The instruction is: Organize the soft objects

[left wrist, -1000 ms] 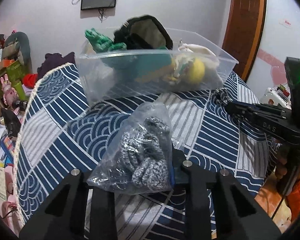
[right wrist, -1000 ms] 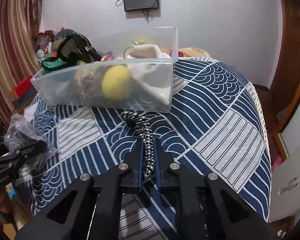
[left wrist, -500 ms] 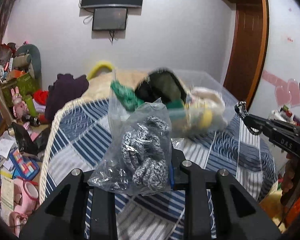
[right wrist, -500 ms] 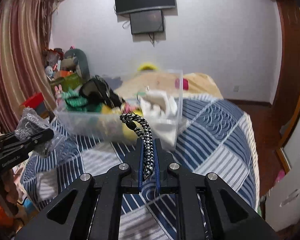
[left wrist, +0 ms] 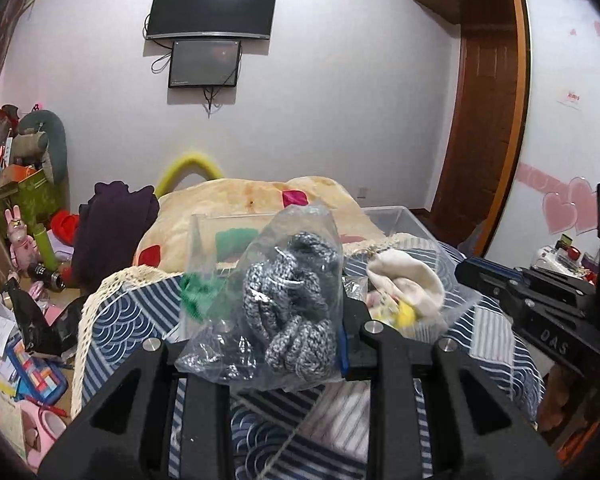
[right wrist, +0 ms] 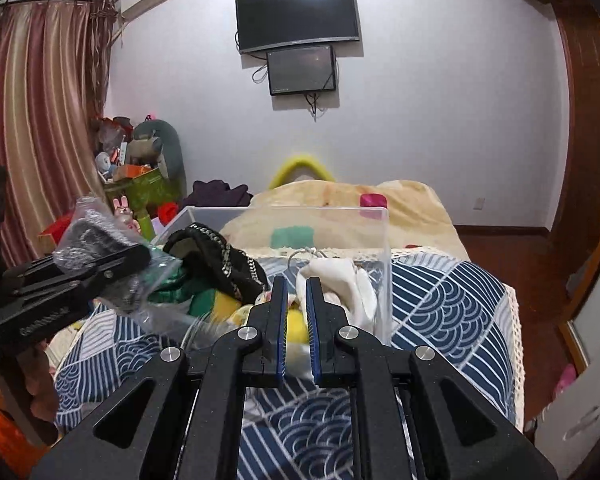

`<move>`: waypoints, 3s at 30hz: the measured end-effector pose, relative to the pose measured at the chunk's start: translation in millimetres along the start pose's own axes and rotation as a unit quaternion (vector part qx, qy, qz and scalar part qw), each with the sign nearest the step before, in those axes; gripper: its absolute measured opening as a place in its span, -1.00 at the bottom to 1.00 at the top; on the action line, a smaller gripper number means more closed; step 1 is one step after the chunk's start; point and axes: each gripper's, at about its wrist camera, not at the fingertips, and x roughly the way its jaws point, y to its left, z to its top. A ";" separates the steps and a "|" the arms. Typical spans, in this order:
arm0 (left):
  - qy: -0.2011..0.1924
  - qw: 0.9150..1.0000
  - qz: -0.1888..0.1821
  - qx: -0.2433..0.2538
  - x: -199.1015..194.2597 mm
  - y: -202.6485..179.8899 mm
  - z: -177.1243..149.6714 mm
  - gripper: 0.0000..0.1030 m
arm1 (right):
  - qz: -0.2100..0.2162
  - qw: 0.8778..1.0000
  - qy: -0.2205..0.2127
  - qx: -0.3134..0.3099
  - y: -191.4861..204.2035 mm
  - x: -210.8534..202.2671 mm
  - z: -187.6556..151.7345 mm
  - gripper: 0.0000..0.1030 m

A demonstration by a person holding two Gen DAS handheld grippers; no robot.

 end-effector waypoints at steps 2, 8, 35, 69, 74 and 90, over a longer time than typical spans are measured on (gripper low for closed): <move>0.010 1.000 0.003 -0.001 15.0 -0.3 1.1 -0.47 | -0.001 1.000 0.003 0.000 -0.3 8.3 1.3 -0.84; 0.048 0.999 0.020 0.013 54.5 1.8 -5.4 -0.47 | 0.006 1.000 0.026 0.003 -5.1 17.4 -8.2 -0.83; 0.010 0.999 0.041 0.017 -77.3 10.0 -51.7 0.91 | 0.126 0.979 0.151 -0.045 58.4 -14.5 -104.8 -0.34; 0.001 0.997 0.078 -0.016 -98.6 33.0 -71.1 0.92 | -0.055 0.998 0.009 -0.035 14.3 8.2 -0.6 -0.87; 0.003 0.996 0.081 -0.022 -92.0 35.6 -68.2 0.92 | -0.070 0.996 0.047 -0.029 6.3 45.4 1.1 -0.78; -0.083 0.994 0.066 0.003 -127.5 7.8 -28.1 0.99 | -0.033 0.998 -0.031 -0.038 23.6 -42.4 1.2 0.59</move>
